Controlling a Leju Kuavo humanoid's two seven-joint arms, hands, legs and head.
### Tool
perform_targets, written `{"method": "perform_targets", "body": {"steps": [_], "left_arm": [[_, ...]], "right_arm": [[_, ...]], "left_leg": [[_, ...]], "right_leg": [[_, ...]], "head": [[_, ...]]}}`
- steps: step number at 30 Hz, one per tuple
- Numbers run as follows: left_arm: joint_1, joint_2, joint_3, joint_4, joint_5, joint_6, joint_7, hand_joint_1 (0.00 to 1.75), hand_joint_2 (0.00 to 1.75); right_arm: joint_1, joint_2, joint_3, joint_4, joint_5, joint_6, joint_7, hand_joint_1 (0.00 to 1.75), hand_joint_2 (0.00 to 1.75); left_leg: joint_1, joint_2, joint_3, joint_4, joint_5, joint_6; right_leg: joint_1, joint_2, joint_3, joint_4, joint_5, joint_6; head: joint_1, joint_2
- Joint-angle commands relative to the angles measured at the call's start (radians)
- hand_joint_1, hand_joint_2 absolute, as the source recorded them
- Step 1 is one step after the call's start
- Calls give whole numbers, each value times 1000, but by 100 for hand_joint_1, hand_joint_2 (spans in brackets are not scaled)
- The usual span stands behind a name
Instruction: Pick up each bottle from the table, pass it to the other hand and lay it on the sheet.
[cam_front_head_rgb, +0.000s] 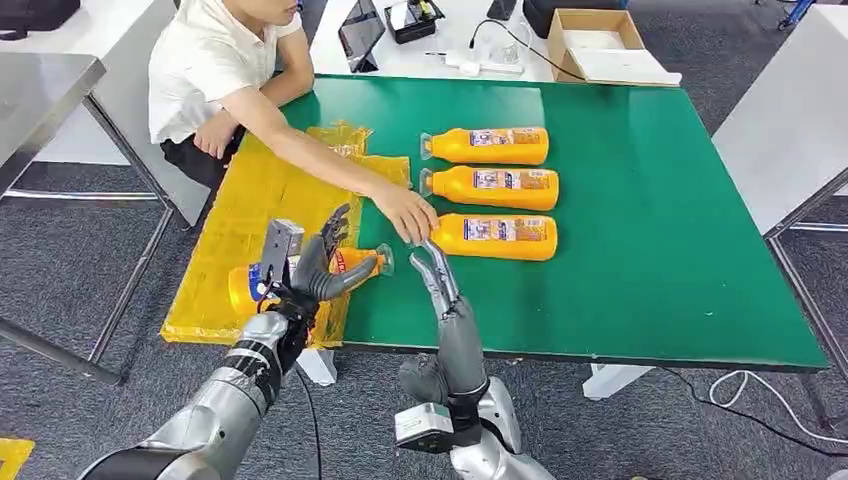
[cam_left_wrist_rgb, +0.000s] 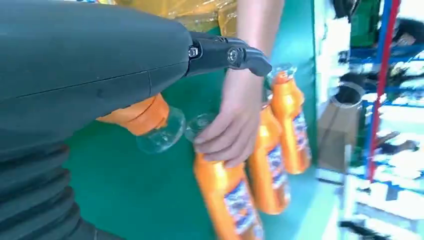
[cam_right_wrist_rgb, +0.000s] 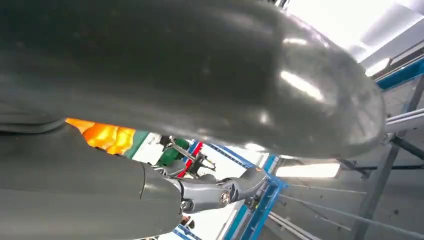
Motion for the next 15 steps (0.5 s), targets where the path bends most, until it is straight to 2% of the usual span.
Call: {"method": "perform_targets", "body": {"steps": [1, 3, 5, 6, 8, 10, 12, 13, 15], "left_arm": [[80, 43, -220, -193, 249, 36, 25, 0, 175], [116, 53, -268, -269, 357, 73, 44, 0, 175], [171, 75, -341, -369, 411, 113, 58, 0, 175], [216, 96, -387, -444, 389, 186, 52, 0, 175], [261, 116, -422, -512, 377, 254, 56, 0, 175], [316, 138, -480, -590, 215, 436, 21, 0, 175], [375, 139, -495, -656, 76, 598, 13, 0, 175], [395, 136, -492, -680, 52, 634, 10, 0, 175], [434, 131, -481, -730, 3, 718, -4, 0, 175]], "right_arm": [[-13, -58, 60, -35, 13, -42, -2, 0, 0], [14, -56, 34, -78, 66, -42, -2, 0, 0], [53, -43, -49, -66, 171, -42, 7, 0, 0], [75, -42, -113, -55, 219, -42, 20, 0, 175], [82, -52, -175, -30, 209, -42, 15, 0, 175], [103, -55, -354, 5, 379, -42, 90, 0, 175], [87, -83, -497, 85, 497, -42, 126, 0, 175], [79, -96, -540, 115, 508, -42, 110, 0, 175], [41, -158, -539, 211, 484, -42, 159, 0, 175]], "left_leg": [[1, 0, 3, -1, -1, -1], [1, 1, 4, 0, -2, -1], [1, 1, 5, -1, -2, -1], [1, 1, 6, 0, -3, -1], [1, 1, 7, -1, -3, -1], [0, 0, 4, -2, -2, -1], [0, -1, 7, -1, -3, -1], [0, -1, 5, -2, -2, -1], [0, -1, 6, -2, -2, 0]], "right_leg": [[1, 0, 3, -1, -1, -2], [1, 1, 3, 0, -1, -2], [1, 1, 4, -1, -2, -2], [1, 0, 6, 0, -3, -2], [1, 1, 7, -1, -3, -2], [0, 0, 4, -2, -1, -1], [0, -1, 7, -2, -3, -2], [0, -1, 5, -2, -2, -2], [0, -1, 7, -4, -2, -1]], "head": [[0, 0], [0, 0], [0, 0], [0, 0], [0, 0], [-1, 0], [0, 0], [-1, 0], [0, 0]]}}
